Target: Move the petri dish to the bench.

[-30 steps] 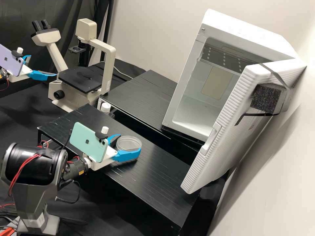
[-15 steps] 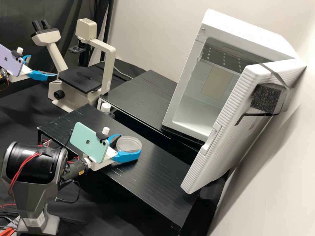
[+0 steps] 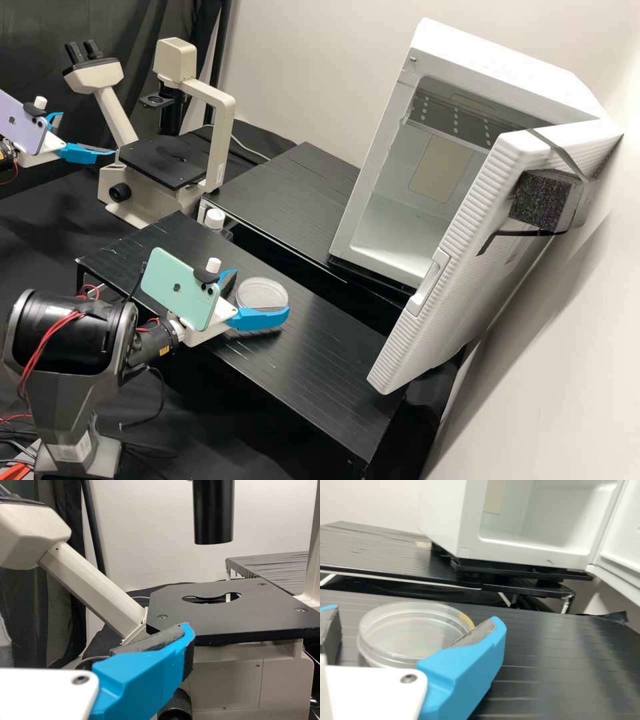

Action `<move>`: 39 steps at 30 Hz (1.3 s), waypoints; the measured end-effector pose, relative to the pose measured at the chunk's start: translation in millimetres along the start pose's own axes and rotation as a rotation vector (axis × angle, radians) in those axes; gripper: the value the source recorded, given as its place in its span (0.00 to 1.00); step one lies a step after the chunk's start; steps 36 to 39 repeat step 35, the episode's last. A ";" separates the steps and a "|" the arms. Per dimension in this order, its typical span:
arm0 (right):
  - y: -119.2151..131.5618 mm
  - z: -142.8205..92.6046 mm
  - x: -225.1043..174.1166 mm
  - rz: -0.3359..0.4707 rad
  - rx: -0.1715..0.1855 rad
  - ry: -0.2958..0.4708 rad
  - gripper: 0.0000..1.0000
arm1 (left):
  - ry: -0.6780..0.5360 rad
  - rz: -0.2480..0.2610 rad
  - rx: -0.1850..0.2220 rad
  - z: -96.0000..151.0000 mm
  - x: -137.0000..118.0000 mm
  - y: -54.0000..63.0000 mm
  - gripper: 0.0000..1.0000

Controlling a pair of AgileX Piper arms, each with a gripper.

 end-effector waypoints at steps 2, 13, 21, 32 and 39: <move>1.8 -0.8 -2.7 0.000 0.011 0.013 1.00 | 0.000 0.000 0.000 0.0 0.0 0.0 1.00; 27.8 -13.6 -25.8 0.057 0.038 0.156 1.00 | 0.000 0.000 0.000 0.0 0.0 0.0 1.00; 27.2 -19.0 -32.4 0.036 0.042 0.228 1.00 | 0.000 0.000 0.000 0.0 0.0 0.0 1.00; 23.2 -23.3 -35.4 0.009 0.029 0.259 1.00 | 0.000 0.000 0.000 0.0 0.0 0.0 1.00; 21.7 -19.5 -33.2 0.001 0.097 0.237 1.00 | 0.000 0.000 0.000 0.0 0.0 0.0 1.00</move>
